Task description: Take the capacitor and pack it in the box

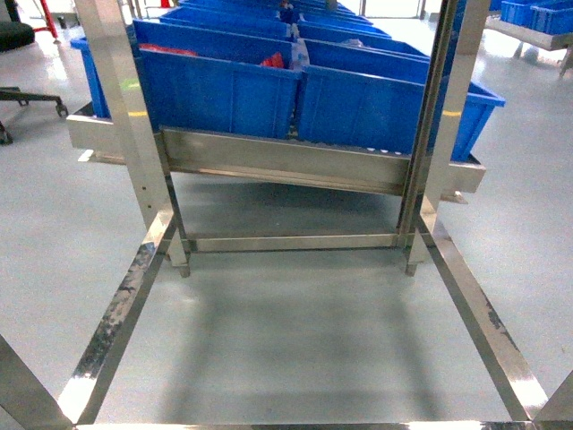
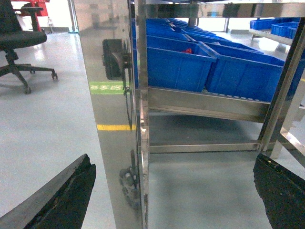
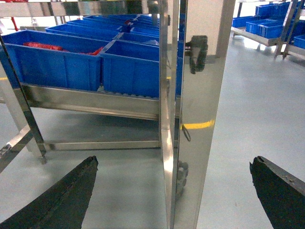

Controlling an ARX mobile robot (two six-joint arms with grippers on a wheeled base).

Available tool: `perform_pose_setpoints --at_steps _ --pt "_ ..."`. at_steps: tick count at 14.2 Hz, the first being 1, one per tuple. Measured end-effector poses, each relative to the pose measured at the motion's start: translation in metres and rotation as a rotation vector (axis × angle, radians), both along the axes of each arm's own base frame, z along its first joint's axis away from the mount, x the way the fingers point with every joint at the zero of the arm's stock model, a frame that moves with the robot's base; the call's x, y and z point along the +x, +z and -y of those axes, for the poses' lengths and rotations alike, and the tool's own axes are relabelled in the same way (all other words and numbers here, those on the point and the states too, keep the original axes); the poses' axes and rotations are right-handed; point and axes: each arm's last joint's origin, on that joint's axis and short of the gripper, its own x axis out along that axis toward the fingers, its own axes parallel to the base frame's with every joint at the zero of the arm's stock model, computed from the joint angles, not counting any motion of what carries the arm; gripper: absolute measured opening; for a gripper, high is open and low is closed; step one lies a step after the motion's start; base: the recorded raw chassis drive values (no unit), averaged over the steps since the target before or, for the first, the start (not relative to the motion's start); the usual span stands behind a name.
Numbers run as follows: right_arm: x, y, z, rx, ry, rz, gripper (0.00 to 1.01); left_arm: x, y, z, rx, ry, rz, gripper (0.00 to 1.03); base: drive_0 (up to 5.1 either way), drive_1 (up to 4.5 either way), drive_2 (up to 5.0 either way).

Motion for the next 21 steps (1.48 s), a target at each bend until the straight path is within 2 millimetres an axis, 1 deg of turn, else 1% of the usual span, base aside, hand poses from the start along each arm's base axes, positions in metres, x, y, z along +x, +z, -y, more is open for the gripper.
perform_pose_setpoints --at_steps 21 --pt "0.0000 0.0001 0.0000 -0.001 0.000 0.001 0.98 0.0000 0.0000 0.0000 -0.001 0.001 0.000 0.98 0.0 0.00 0.0"
